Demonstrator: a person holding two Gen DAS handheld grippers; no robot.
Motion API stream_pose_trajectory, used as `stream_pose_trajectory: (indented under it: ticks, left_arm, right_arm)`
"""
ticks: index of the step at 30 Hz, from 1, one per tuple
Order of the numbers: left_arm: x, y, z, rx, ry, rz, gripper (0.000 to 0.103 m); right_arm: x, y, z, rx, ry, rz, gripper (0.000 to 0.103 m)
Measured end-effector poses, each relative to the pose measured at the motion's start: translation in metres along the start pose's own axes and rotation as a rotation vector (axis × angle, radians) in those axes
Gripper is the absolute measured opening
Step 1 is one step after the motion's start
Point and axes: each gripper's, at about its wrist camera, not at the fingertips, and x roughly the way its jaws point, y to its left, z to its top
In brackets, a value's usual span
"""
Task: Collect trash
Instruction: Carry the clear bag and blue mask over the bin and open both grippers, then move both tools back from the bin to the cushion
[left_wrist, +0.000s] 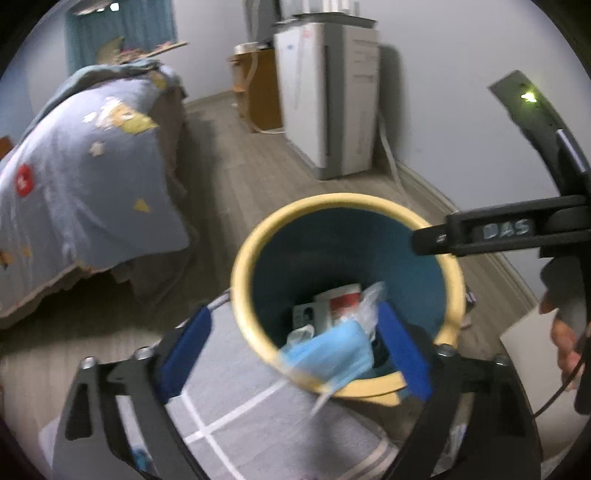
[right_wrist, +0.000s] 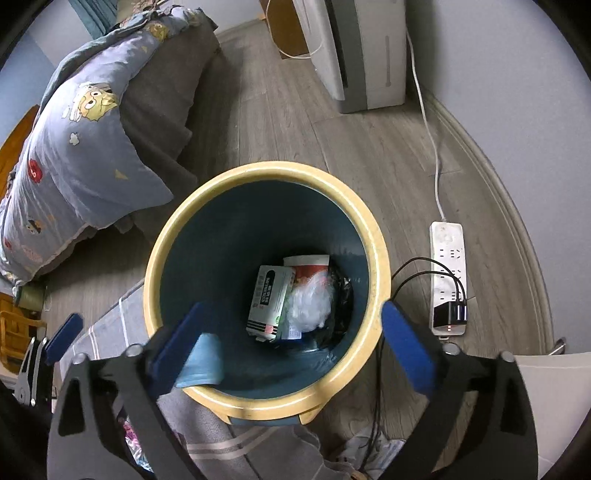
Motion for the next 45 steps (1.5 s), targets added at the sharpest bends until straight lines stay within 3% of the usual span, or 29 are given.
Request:
stream_pose_trajectory:
  ticks: [13, 29, 45]
  left_arm:
    - [-0.039, 0.045, -0.033, -0.126, 0.029, 0.069, 0.096]
    - [-0.132, 0.109, -0.091, -0.168, 0.061, 0.255, 0.096]
    - [-0.200, 0.165, -0.159, -0.317, 0.082, 0.354, 0.097]
  right_arm:
    - [-0.008, 0.016, 0.000, -0.045, -0.015, -0.033, 0.097]
    - [-0.029, 0.096, -0.019, -0.277, -0.076, -0.014, 0.097]
    - [-0.032, 0.171, -0.056, -0.466, -0.073, 0.016, 0.097]
